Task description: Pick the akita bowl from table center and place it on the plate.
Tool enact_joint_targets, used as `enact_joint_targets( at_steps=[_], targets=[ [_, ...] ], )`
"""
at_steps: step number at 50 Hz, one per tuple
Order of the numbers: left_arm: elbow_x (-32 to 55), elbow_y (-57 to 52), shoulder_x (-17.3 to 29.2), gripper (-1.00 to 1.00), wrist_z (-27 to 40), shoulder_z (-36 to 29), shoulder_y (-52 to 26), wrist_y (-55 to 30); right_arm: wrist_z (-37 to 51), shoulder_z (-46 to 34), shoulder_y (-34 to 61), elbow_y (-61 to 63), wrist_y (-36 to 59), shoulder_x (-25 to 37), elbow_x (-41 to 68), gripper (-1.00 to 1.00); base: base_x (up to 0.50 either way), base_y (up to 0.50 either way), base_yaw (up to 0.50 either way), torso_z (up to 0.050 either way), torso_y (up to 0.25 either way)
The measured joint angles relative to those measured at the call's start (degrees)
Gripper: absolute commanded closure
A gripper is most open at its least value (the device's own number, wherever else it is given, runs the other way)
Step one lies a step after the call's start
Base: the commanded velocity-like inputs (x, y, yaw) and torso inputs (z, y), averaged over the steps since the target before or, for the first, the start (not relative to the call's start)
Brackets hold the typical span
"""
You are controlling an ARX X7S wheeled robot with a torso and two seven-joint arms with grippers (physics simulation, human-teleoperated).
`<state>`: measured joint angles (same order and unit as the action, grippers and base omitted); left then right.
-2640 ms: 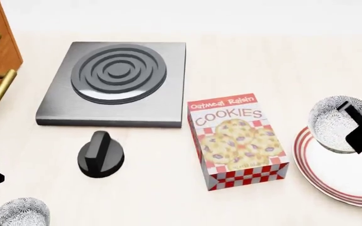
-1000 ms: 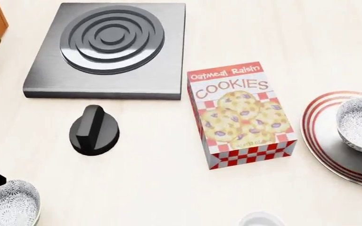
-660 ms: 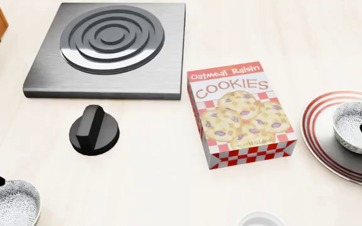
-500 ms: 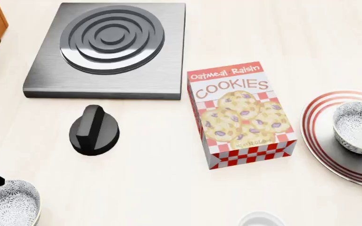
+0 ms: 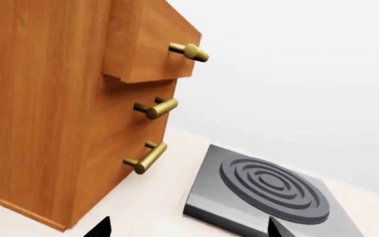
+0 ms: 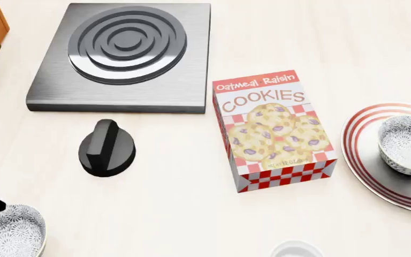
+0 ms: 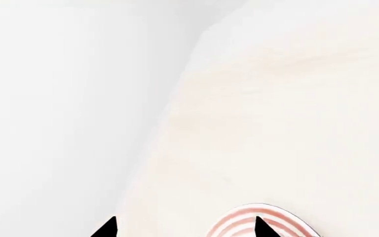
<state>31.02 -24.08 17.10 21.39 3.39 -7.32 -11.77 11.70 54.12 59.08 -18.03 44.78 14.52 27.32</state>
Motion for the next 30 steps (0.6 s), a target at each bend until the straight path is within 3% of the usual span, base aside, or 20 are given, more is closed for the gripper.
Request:
enact_joint_targets(
  at_steps=[18,26,30],
  targets=[
    [-1.82,-5.28,1.35,-1.0,1.34,-1.25,1.13,-0.41,-5.16,-5.26,-20.15,43.45,7.95,-7.13,7.74,-1.0,0.0,0.0,0.0,0.0,0.0],
    [-4.93,-15.63,3.63,-1.0,2.34,-1.63,3.65,0.64,-7.79,-10.99,-37.24,60.38,0.78,-10.94,8.19,-1.0,0.0,0.0,0.0,0.0,0.0],
    [-6.86,-19.83,4.98,-1.0,3.29,-2.48,3.59,-1.09,-4.97,-15.82,-47.84,66.17,-10.69,-9.44,11.58,-1.0,0.0,0.0,0.0,0.0,0.0]
  ],
)
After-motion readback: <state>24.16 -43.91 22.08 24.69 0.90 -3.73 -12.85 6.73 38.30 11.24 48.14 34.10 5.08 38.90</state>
